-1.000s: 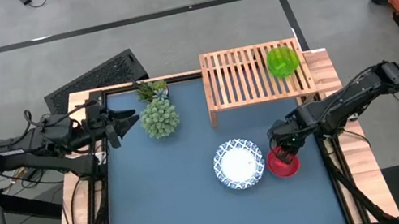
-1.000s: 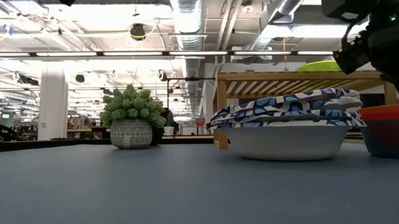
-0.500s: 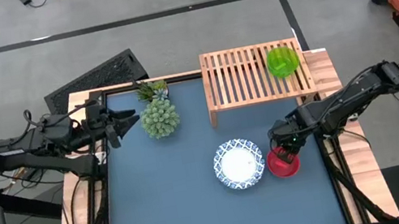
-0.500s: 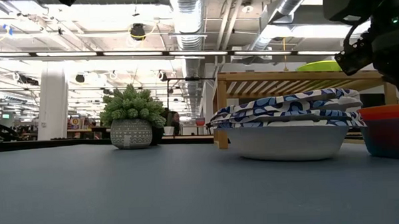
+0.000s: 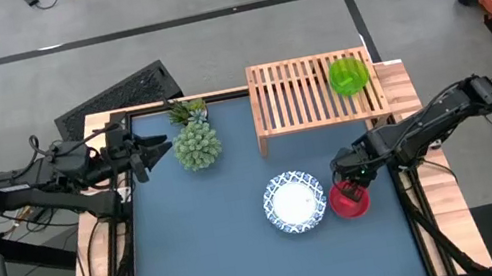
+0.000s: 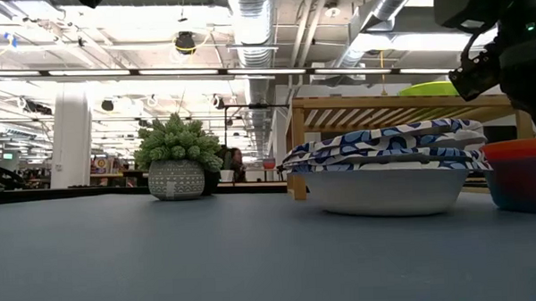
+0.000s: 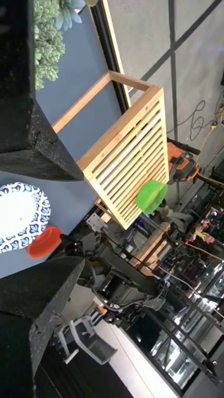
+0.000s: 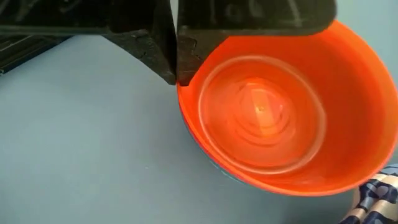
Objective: Place and stack bowls onto a shelf
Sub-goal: Stack the red bowl on top of the green bowl on the shelf
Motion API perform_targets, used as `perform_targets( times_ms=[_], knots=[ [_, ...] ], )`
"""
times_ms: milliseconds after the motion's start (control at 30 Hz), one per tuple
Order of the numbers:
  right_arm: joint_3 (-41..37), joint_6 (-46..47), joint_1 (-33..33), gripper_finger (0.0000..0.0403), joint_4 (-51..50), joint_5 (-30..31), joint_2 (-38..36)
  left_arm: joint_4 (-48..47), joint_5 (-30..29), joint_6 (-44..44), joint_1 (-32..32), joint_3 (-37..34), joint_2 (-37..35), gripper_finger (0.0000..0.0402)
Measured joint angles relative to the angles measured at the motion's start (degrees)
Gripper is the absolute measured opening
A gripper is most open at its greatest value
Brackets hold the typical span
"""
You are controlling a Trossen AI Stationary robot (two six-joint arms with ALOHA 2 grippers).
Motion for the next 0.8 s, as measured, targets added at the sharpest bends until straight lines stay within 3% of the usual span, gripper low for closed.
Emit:
perform_targets(
  times_ms=[200, 600, 800],
  knots=[
    [0.5, 1.1, 0.0, 0.0016, -0.3, -0.6, 0.0, 0.0, 0.0, 0.0, 0.0, 0.0, 0.0, 0.0197],
    [8.6, 1.1, 0.0, 0.0016, -6.8, -1.0, 0.0, 0.0, 0.0, 0.0, 0.0, 0.0, 0.0, 0.0197],
    [10.3, -0.2, 0.0, 0.0016, -6.6, -5.7, -0.1, -0.1, 0.1, 0.0, 0.0, 0.0, 0.0, 0.0197]
  ],
)
